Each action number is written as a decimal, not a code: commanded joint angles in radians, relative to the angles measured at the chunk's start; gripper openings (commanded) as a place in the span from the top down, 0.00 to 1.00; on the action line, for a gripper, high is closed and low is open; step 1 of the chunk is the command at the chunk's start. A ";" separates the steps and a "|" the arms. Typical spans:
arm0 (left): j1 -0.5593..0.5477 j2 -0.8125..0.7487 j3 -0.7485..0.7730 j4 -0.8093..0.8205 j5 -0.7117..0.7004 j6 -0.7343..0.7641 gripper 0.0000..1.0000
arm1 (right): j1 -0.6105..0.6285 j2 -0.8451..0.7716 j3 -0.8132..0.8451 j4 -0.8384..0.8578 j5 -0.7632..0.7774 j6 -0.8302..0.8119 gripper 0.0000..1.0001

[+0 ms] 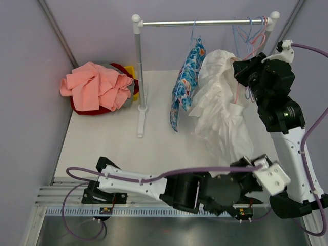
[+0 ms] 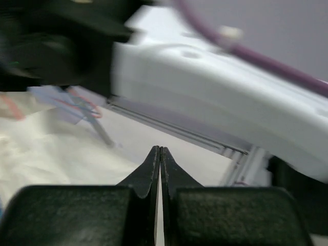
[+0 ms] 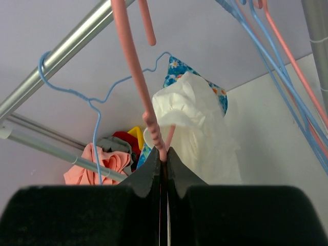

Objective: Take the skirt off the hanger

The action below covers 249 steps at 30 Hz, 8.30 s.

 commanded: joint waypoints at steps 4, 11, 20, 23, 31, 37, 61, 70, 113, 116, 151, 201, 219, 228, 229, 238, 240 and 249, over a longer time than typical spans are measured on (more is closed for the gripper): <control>-0.102 0.045 0.029 -0.162 0.182 -0.063 1.00 | -0.002 0.077 0.050 0.155 0.097 -0.019 1.00; -0.108 -0.078 -0.243 -0.083 0.050 -0.176 1.00 | -0.003 0.085 0.058 0.158 0.095 -0.012 1.00; -0.043 -0.291 -0.497 0.145 -0.165 -0.072 0.01 | -0.002 0.051 0.064 0.118 0.043 0.001 1.00; -0.017 -0.334 -0.525 0.221 -0.171 -0.006 0.01 | -0.002 0.048 0.067 0.106 0.036 -0.005 1.00; 0.121 -0.362 -0.565 0.290 -0.093 -0.036 0.01 | -0.003 0.046 0.095 0.088 0.013 -0.004 1.00; 0.213 -0.385 -0.630 0.292 0.059 -0.187 0.01 | -0.003 0.066 0.153 0.071 0.002 0.001 1.00; 0.313 -0.359 -0.702 0.431 0.220 -0.353 1.00 | -0.002 0.034 0.190 0.049 -0.012 0.059 1.00; 0.117 -0.300 -0.590 0.355 0.087 -0.210 1.00 | -0.003 0.081 0.166 0.118 0.085 0.016 1.00; 0.413 -0.188 -0.425 0.125 -0.015 -0.030 1.00 | -0.003 -0.130 0.112 -0.437 -0.342 -0.004 1.00; 0.351 -0.277 -0.568 0.109 -0.021 -0.108 1.00 | -0.003 -0.066 0.165 -0.382 -0.281 -0.054 1.00; -0.059 -0.811 -0.852 -1.207 -0.461 -1.270 1.00 | -0.009 0.643 0.548 -0.089 0.040 -0.315 1.00; 1.841 -0.120 -0.317 -0.357 0.640 -0.499 0.01 | -0.006 -0.141 -0.174 0.347 -0.622 -0.286 0.03; 1.484 -1.177 -1.269 -0.452 0.580 -0.632 0.01 | 0.152 0.362 0.230 0.249 -0.431 -0.374 0.08; 1.468 -1.258 -1.308 -0.446 0.688 -0.637 0.01 | 0.166 0.388 0.188 0.276 -0.385 -0.335 0.73; 1.458 -1.256 -1.305 -0.419 0.697 -0.637 0.01 | 0.166 0.396 0.196 0.269 -0.380 -0.335 0.80; 1.242 -1.095 -1.165 -0.218 0.699 -0.555 0.01 | 0.166 0.405 0.236 0.230 -0.333 -0.349 1.00; 1.208 -1.034 -1.110 -0.199 0.673 -0.548 0.01 | 0.167 0.411 0.253 0.218 -0.329 -0.352 1.00; 1.093 -0.975 -1.107 -0.142 0.625 -0.540 0.01 | 0.167 0.436 0.250 0.220 -0.348 -0.338 0.36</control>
